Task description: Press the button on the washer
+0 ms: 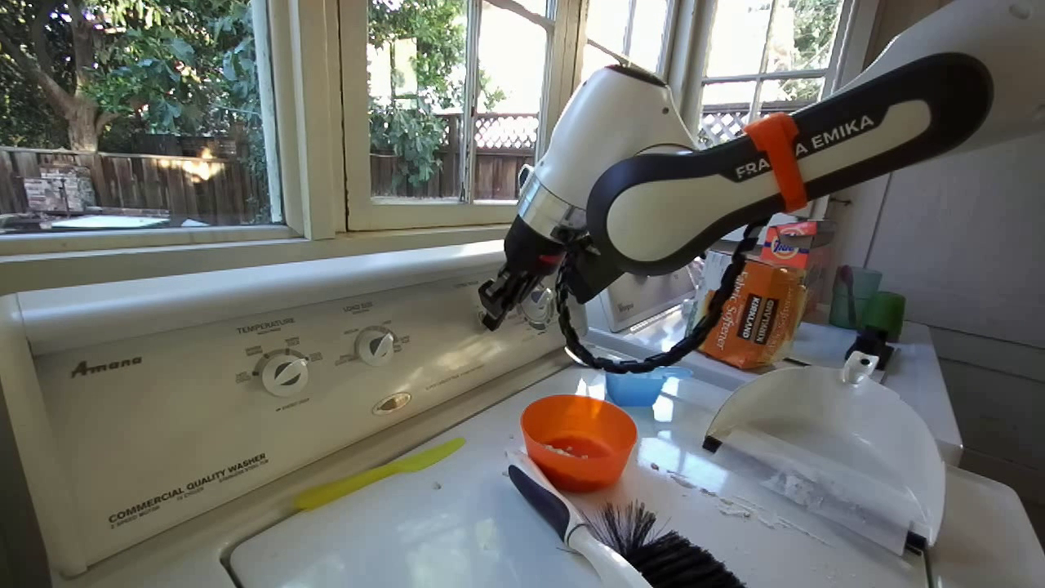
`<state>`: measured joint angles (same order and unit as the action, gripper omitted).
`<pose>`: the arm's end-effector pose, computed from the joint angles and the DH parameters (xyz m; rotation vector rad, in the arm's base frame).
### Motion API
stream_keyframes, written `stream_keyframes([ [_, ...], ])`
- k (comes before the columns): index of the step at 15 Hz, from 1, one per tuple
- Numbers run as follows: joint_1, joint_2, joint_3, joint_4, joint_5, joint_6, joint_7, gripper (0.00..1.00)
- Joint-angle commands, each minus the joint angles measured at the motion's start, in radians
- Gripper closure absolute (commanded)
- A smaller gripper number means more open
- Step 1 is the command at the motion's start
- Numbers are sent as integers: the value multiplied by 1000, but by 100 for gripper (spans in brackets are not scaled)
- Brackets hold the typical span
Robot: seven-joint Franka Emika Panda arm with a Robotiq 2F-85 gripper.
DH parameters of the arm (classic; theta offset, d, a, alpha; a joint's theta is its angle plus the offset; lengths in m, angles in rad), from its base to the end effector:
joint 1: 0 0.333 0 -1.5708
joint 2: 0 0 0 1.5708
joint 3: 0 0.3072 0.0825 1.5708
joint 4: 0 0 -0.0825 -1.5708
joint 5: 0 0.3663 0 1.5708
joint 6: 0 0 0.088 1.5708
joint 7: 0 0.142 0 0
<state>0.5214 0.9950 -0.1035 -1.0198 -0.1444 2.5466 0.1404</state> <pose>0.7329 0.3607 0.2728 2.9164 0.6614 0.8651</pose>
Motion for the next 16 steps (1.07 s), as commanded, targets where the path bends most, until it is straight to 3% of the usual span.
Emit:
stream_keyframes([
  [1, -2, 39, -4, 33, 5, -6, 17, 100],
  [11, 11, -64, 10, -40, 1, -43, -5, 100],
  [16, 31, -162, 1, -116, -12, -126, -16, 100],
])
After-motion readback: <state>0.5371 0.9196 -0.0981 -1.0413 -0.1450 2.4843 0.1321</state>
